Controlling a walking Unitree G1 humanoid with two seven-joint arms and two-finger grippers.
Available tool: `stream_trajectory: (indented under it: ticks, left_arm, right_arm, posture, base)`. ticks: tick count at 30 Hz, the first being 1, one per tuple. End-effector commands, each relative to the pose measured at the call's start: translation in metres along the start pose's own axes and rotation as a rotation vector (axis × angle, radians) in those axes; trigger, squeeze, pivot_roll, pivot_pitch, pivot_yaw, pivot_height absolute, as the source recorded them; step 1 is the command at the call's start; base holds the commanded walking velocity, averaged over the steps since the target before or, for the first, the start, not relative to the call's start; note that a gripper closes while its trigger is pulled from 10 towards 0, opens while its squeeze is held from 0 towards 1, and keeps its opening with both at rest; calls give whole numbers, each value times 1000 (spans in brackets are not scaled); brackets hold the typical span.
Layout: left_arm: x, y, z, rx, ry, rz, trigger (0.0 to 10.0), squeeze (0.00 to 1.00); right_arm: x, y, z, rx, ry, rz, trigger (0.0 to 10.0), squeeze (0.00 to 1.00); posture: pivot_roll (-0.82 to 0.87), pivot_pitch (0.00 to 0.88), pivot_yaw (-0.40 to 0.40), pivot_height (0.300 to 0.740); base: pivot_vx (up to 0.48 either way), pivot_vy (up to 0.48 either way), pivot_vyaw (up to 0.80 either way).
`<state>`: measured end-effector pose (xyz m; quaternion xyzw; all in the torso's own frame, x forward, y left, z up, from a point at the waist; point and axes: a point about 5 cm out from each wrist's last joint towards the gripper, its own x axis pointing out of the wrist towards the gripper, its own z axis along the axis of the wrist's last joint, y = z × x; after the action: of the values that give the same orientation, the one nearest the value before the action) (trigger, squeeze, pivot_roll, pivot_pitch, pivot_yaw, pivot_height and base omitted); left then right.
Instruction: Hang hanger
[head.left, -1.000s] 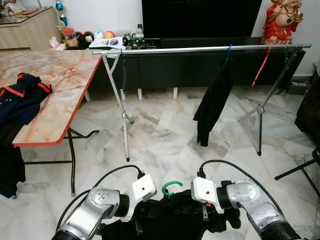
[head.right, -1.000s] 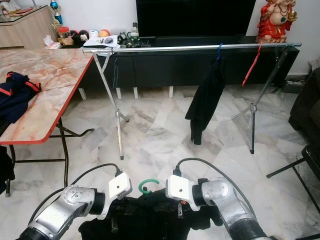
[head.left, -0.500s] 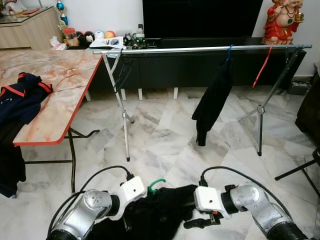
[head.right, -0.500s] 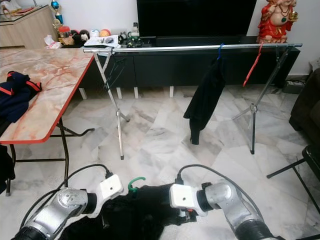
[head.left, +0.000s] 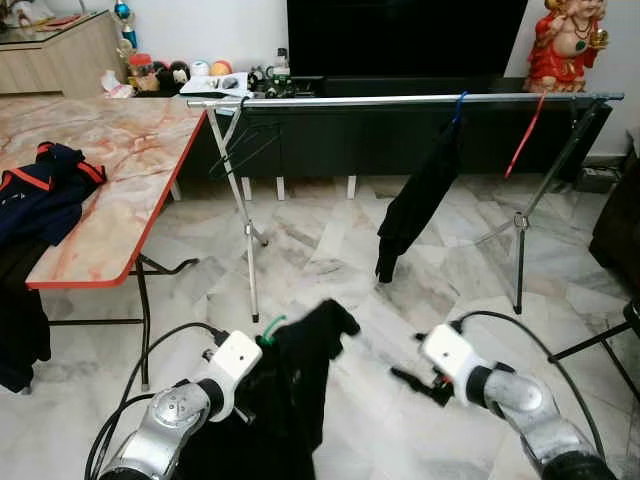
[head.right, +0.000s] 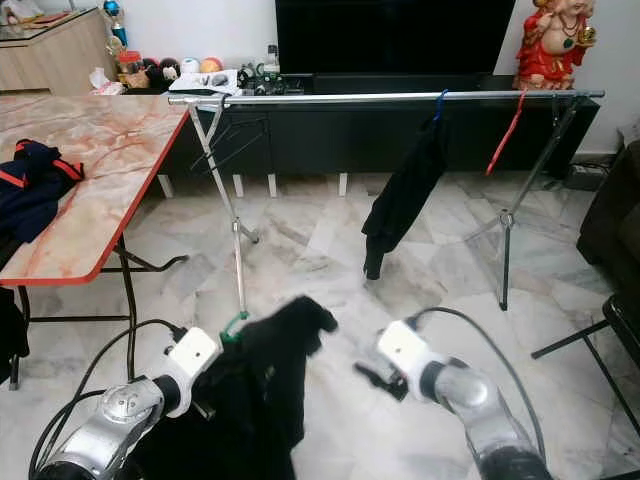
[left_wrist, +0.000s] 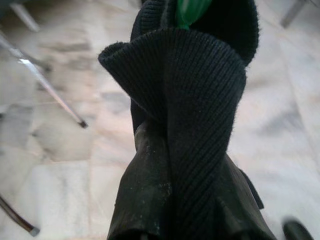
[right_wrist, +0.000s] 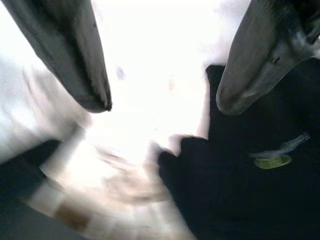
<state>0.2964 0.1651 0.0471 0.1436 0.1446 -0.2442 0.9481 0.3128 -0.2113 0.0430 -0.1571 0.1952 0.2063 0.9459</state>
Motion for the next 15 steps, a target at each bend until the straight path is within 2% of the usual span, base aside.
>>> stream_trajectory:
  ticks: [1,2,3,4,5,6,7,9,11,15]
  left_arm:
    - [-4,7,-1,-25,-29,72,10000,0]
    - [-6,9,-4,-57,-42,110,10000,0]
    - [-8,10,-5,-70,-48,126,10000,0]
    - [-8,10,-5,-70,-48,126,10000,0]
    - [-10,11,-6,-99,-59,152,10000,0]
    - [-13,12,-7,-105,-67,164,10000,0]
    - [-13,12,-7,-105,-67,164,10000,0]
    - [-20,16,-11,-124,-77,193,10000,0]
    - [-26,20,-13,-126,-84,210,10000,0]
    - [-36,26,-16,-141,-94,238,10000,0]
  right_arm:
    - [-7,4,-34,255,84,-163,10000,0]
    - [-12,15,-57,392,165,-247,10000,0]
    - [-14,21,-67,428,203,-268,10000,0]
    - [-14,21,-67,428,203,-268,10000,0]
    - [-21,32,-85,454,284,-318,10000,0]
    - [-24,39,-94,482,318,-337,10000,0]
    - [-24,39,-94,482,318,-337,10000,0]
    - [-35,62,-119,566,416,-379,10000,0]
    - [-44,77,-134,611,480,-401,10000,0]
    - [-54,94,-148,668,533,-413,10000,0]
  posture:
    - [95,13,21,740]
    - [90,6,26,740]
    - [87,0,31,740]
    - [87,0,31,740]
    - [84,0,34,740]
    - [79,0,37,740]
    - [79,0,37,740]
    - [89,0,40,740]
    - [90,0,40,740]
    - [91,0,44,740]
  base:
    - [0,0,0]
    - [0,0,0]
    - [0,0,0]
    - [0,0,0]
    - [0,0,0]
    - [0,0,0]
    - [0,0,0]
    - [0,0,0]
    - [0,0,0]
    - [0,0,0]
